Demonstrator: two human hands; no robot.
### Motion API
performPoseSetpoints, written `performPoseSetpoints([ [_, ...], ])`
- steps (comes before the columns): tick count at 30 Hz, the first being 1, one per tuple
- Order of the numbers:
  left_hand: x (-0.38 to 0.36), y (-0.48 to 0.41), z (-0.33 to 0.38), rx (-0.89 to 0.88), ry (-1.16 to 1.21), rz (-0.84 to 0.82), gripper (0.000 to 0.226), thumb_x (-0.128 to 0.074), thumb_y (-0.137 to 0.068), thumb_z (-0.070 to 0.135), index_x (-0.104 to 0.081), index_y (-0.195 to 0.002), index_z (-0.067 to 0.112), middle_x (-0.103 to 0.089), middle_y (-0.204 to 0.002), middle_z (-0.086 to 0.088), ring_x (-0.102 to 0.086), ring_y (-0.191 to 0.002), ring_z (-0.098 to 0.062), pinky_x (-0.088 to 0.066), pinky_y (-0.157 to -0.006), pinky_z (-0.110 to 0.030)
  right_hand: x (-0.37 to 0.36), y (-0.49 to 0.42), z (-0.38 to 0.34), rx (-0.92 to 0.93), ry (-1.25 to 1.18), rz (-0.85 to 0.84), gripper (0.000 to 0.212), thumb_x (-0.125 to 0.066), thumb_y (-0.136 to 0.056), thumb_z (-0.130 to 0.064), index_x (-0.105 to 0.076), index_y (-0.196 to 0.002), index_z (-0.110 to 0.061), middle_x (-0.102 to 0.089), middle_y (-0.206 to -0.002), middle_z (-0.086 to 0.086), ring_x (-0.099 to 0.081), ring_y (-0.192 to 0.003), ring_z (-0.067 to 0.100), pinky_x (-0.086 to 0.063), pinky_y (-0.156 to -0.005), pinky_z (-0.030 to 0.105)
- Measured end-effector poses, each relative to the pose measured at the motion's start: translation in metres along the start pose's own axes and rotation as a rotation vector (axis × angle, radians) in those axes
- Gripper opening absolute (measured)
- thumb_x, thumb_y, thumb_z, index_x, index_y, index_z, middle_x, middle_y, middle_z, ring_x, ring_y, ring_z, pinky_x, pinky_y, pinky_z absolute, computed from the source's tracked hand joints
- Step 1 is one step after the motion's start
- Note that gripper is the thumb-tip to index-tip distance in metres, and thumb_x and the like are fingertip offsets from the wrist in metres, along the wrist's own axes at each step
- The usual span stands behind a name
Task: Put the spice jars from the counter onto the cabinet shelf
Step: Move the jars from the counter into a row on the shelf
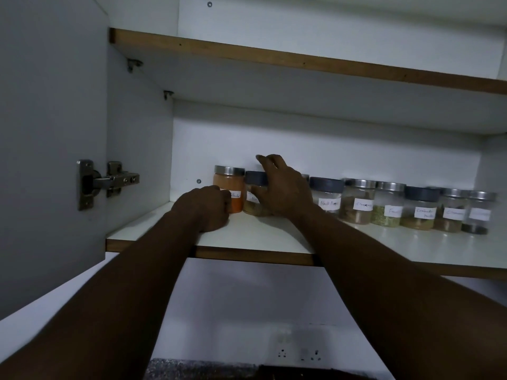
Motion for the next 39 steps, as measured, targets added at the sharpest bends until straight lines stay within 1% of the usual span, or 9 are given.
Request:
performPoseSetpoints([
  [5,0.000,-0.001,0.001,-0.022,-0.007,0.005,0.039,-0.061,-0.093,0.035,-0.058,-0.128,0.020,-0.060,-0.114,-0.006,-0.053,-0.091,-0.017,-0.044,-0.080,-0.030,-0.022,0.003,0.001,0.041,0.024,-0.096,0.071,-0.073,-0.086,-0.039,-0.044,-0.148,-0.020,-0.054,-0.141,0.006,-0.059,-0.118,0.030,-0.052,-0.093,0.041],
  [8,-0.001,0.000,0.001,-0.010,-0.008,-0.017,0.036,-0.060,-0.093,0.035,-0.058,-0.126,0.021,-0.060,-0.113,-0.005,-0.057,-0.096,-0.019,-0.045,-0.082,-0.031,-0.022,0.004,0.008,0.036,-0.040,-0.094,0.068,-0.075,-0.085,-0.030,-0.046,-0.146,-0.021,-0.057,-0.137,0.005,-0.059,-0.116,0.029,-0.053,-0.092,0.042],
  [14,-0.003,0.001,0.000,-0.001,-0.009,-0.042,0.033,-0.058,-0.095,0.035,-0.062,-0.124,0.020,-0.062,-0.114,-0.006,-0.061,-0.104,-0.024,-0.051,-0.091,-0.036,-0.025,0.005,0.010,0.042,-0.072,-0.095,0.067,-0.075,-0.086,-0.026,-0.045,-0.146,-0.021,-0.056,-0.137,0.005,-0.058,-0.115,0.028,-0.052,-0.090,0.040],
  [21,-0.001,0.002,-0.008,0.070,-0.018,-0.028,0.039,-0.056,-0.094,0.042,-0.058,-0.127,0.020,-0.058,-0.116,-0.008,-0.059,-0.100,-0.024,-0.051,-0.090,-0.037,-0.026,0.005,0.009,0.043,-0.082,-0.104,0.068,-0.074,-0.087,-0.025,-0.043,-0.147,-0.021,-0.054,-0.141,0.005,-0.058,-0.117,0.028,-0.053,-0.092,0.042],
  [22,-0.001,0.002,-0.012,0.112,-0.017,-0.023,0.045,-0.056,-0.094,0.045,-0.055,-0.131,0.021,-0.056,-0.120,-0.010,-0.059,-0.102,-0.025,-0.051,-0.091,-0.039,-0.027,0.006,0.008,0.041,-0.083,-0.109,0.068,-0.073,-0.088,-0.025,-0.043,-0.148,-0.021,-0.053,-0.143,0.005,-0.058,-0.118,0.028,-0.053,-0.092,0.044],
  [25,-0.008,0.006,-0.026,0.250,0.015,-0.078,0.061,-0.054,-0.092,0.054,-0.042,-0.145,0.027,-0.042,-0.148,-0.017,-0.052,-0.128,-0.035,-0.047,-0.104,-0.047,-0.029,0.006,0.009,0.034,-0.083,-0.130,0.073,-0.073,-0.087,-0.024,-0.039,-0.152,-0.022,-0.048,-0.148,0.004,-0.056,-0.122,0.029,-0.053,-0.095,0.044],
  [26,-0.010,0.006,-0.029,0.271,0.016,-0.102,0.063,-0.053,-0.092,0.055,-0.040,-0.146,0.027,-0.041,-0.148,-0.018,-0.051,-0.130,-0.036,-0.046,-0.105,-0.047,-0.030,0.006,0.009,0.033,-0.082,-0.136,0.075,-0.073,-0.087,-0.024,-0.037,-0.153,-0.022,-0.047,-0.149,0.004,-0.056,-0.123,0.029,-0.053,-0.095,0.044],
  [30,-0.013,0.003,-0.022,0.212,-0.006,-0.166,0.051,-0.051,-0.096,0.049,-0.050,-0.138,0.020,-0.059,-0.130,-0.011,-0.059,-0.116,-0.028,-0.049,-0.102,-0.044,-0.033,0.006,0.008,0.039,-0.072,-0.158,0.081,-0.074,-0.086,-0.023,-0.032,-0.156,-0.021,-0.041,-0.154,0.005,-0.054,-0.127,0.030,-0.053,-0.097,0.045],
  [39,-0.011,0.003,-0.017,0.150,-0.031,-0.136,0.044,-0.053,-0.097,0.043,-0.056,-0.133,0.018,-0.065,-0.125,-0.007,-0.063,-0.112,-0.025,-0.050,-0.100,-0.041,-0.037,0.005,0.009,0.064,-0.047,-0.147,0.088,-0.076,-0.084,-0.022,-0.029,-0.158,-0.020,-0.038,-0.156,0.006,-0.055,-0.126,0.033,-0.053,-0.097,0.043],
])
Point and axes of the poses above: each hand's wrist, its own y-axis away from the middle knuckle, its own x-axis out of the back of the hand, z = x × y, the point moved 10 cm from there along -y, towards the middle knuckle
